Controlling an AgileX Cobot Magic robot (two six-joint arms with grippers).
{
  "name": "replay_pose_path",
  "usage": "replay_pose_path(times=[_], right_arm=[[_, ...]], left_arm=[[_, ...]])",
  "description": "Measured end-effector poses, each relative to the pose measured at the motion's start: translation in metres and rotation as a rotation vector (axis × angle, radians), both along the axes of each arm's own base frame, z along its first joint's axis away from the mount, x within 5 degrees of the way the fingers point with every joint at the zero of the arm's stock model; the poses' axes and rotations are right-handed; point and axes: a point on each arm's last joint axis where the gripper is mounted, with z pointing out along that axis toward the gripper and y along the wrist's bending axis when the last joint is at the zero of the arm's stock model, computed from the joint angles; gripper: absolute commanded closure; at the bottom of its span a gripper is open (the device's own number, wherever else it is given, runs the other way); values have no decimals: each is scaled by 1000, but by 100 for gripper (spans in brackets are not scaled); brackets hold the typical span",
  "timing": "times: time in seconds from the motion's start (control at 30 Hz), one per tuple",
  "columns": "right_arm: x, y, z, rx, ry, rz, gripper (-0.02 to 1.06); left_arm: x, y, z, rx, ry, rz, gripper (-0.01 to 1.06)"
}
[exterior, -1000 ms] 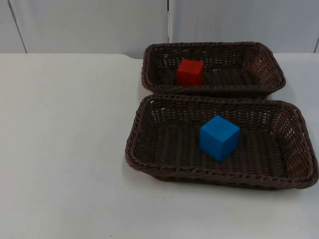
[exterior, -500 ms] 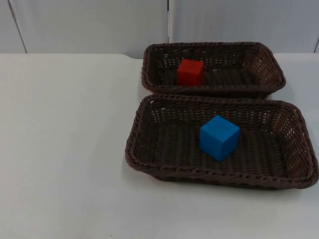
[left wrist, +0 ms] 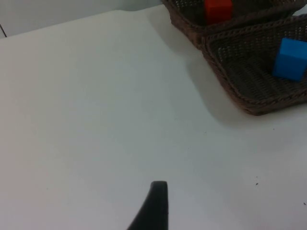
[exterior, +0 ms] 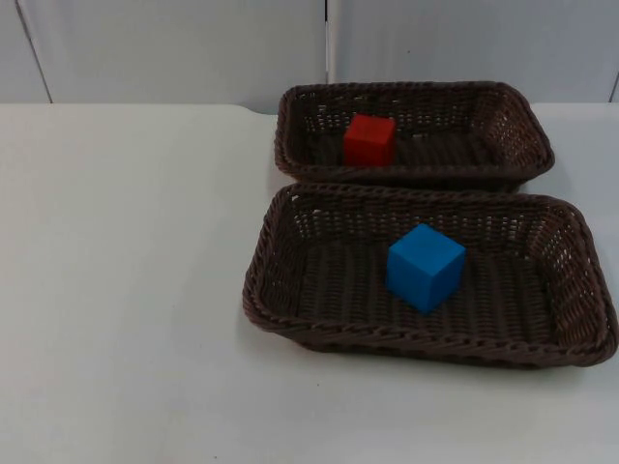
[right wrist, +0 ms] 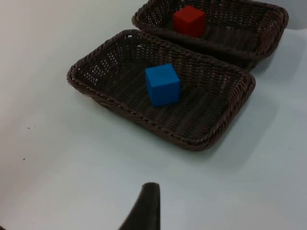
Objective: Pick up one cube with the left hand and place it into the upper basket. Pick up one cube with the right hand and place it into the lower basket.
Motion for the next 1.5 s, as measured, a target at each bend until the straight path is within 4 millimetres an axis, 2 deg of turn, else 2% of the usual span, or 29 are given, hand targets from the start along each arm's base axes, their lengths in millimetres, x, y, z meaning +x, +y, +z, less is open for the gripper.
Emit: replay_pose_path(times=[0.07, 0.13, 0.17, 0.2, 0.23, 0.27, 0.3, 1.5], right_arm=[[0, 0, 0, 0, 0, 0, 21], [0, 0, 0, 0, 0, 0, 14], [0, 0, 0, 0, 0, 0, 10], [0, 0, 0, 0, 0, 0, 10], [0, 0, 0, 0, 0, 0, 2], [0, 0, 0, 0, 0, 0, -1], [0, 0, 0, 0, 0, 0, -1], [0, 0, 0, 0, 0, 0, -1]], left_arm=[[0, 0, 0, 0, 0, 0, 22], [0, 0, 0, 0, 0, 0, 20], [0, 0, 0, 0, 0, 0, 15], [0, 0, 0, 0, 0, 0, 15], [0, 0, 0, 0, 0, 0, 9], [0, 0, 0, 0, 0, 0, 4], [0, 0, 0, 0, 0, 0, 0], [0, 0, 0, 0, 0, 0, 0]])
